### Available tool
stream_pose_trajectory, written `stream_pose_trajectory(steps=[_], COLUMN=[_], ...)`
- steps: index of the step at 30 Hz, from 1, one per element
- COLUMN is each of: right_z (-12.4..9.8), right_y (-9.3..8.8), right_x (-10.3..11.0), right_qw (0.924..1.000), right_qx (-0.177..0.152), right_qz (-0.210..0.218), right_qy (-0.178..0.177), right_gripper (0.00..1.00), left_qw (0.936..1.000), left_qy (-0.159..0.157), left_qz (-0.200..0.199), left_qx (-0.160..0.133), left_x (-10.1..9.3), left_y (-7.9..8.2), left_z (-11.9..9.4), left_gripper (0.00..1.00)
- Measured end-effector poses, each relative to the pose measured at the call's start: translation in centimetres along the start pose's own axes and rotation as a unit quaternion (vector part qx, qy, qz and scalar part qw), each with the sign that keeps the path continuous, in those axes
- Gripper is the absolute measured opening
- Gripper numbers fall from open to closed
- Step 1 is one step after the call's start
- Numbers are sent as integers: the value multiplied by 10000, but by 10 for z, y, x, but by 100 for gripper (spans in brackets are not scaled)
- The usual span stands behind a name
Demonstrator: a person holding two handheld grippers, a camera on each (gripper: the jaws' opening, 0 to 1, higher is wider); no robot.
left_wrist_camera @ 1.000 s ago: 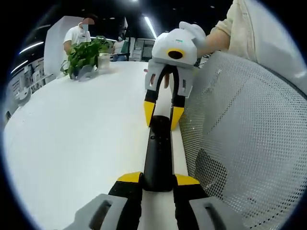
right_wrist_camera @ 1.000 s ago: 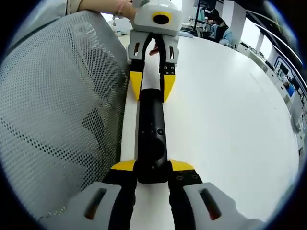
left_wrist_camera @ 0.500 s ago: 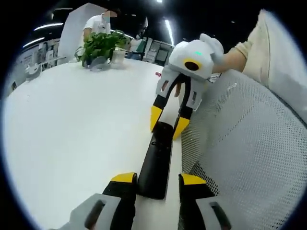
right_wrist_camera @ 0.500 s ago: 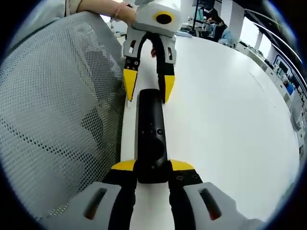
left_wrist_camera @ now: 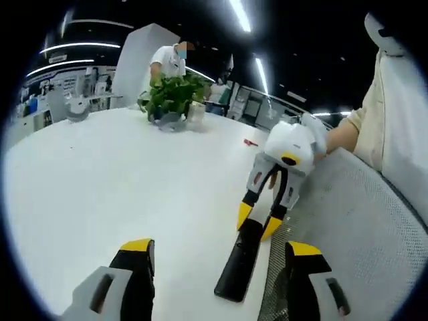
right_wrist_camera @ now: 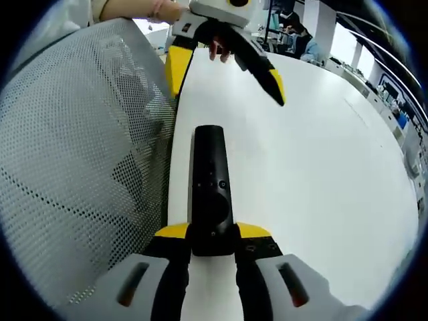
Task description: Press the specified remote control buttons in sequence, fully releasing each button before pressing the next.
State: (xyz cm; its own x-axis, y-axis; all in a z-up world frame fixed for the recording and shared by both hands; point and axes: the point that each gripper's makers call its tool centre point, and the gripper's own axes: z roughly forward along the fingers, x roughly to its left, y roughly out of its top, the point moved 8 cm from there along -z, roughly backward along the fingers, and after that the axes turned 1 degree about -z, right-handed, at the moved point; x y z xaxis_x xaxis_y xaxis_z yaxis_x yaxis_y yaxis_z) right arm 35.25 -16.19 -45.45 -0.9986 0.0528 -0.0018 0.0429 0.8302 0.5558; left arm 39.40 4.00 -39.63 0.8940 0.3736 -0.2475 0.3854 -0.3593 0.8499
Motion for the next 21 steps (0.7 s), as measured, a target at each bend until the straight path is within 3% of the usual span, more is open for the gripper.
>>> stream_pose_trajectory(steps=[4, 8, 10, 13, 15, 19, 20, 21], right_z=[0, 0, 0, 0, 0, 0, 0, 0], right_y=[0, 0, 0, 0, 0, 0, 0, 0], right_x=[0, 0, 0, 0, 0, 0, 0, 0], right_qw=[10000, 10000, 10000, 10000, 10000, 10000, 10000, 10000], right_qx=[2, 15, 20, 30, 32, 23, 22, 23], right_qz=[5, 5, 4, 2, 8, 15, 17, 15], right_qy=[-1, 19, 18, 14, 15, 15, 17, 17], right_gripper=[25, 25, 25, 25, 25, 25, 25, 25], left_qw=[9987, 9918, 9885, 9797, 9757, 9617, 9570, 9563], left_qy=[436, 1058, 1288, 1793, 1954, 2432, 2594, 2647], left_qz=[-183, -228, -213, -220, -221, -339, -329, -307], left_qx=[-198, -672, -767, -872, -966, -1221, -1254, -1203], left_x=[-1, -1, -6, -12, -16, -33, -36, -39], left_y=[11, 20, 21, 18, 17, 12, 10, 8], left_z=[-20, -45, -57, -76, -83, -104, -110, -113], left_gripper=[94, 100, 100, 100, 100, 100, 100, 100])
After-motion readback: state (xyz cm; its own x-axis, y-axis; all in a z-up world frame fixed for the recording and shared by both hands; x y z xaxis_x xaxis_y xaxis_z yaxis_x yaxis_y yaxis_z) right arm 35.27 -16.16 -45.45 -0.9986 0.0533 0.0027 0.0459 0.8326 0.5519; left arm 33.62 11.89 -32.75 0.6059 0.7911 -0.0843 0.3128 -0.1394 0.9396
